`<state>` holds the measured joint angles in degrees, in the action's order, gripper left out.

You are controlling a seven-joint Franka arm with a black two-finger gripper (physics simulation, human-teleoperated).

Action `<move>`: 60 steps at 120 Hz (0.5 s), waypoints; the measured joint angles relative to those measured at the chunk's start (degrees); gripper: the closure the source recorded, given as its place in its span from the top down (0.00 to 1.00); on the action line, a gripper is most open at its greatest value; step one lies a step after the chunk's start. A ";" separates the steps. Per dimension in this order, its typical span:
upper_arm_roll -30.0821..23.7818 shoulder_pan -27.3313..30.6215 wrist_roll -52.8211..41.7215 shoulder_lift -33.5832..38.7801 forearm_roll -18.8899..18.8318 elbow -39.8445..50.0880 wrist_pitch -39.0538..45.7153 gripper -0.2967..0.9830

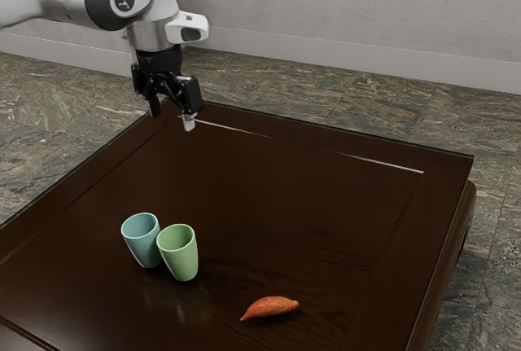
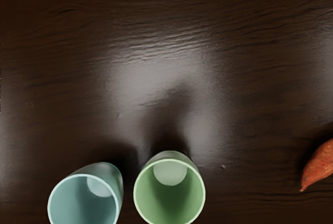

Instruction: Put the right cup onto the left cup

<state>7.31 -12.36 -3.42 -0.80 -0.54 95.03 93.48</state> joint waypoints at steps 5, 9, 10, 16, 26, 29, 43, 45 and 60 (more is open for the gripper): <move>-0.01 0.36 -0.04 0.02 0.08 0.05 0.27 0.77; -0.01 0.66 -0.07 -0.04 0.13 0.22 0.53 0.77; 0.00 0.73 -0.08 -0.05 0.18 0.31 0.60 0.77; 0.03 1.25 -0.13 0.05 0.72 1.52 1.20 0.77; 0.00 2.23 -0.15 0.57 1.66 4.63 2.78 0.77; -0.06 2.58 -0.14 0.67 1.89 5.63 3.35 0.77; -0.41 4.30 -0.08 1.75 3.46 12.06 6.96 0.77; -0.48 4.57 -0.06 2.00 3.75 13.13 7.56 0.77; -3.30 8.30 0.36 3.69 5.71 19.58 11.80 0.77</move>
<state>4.01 -4.07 -3.06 2.89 5.16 114.61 105.28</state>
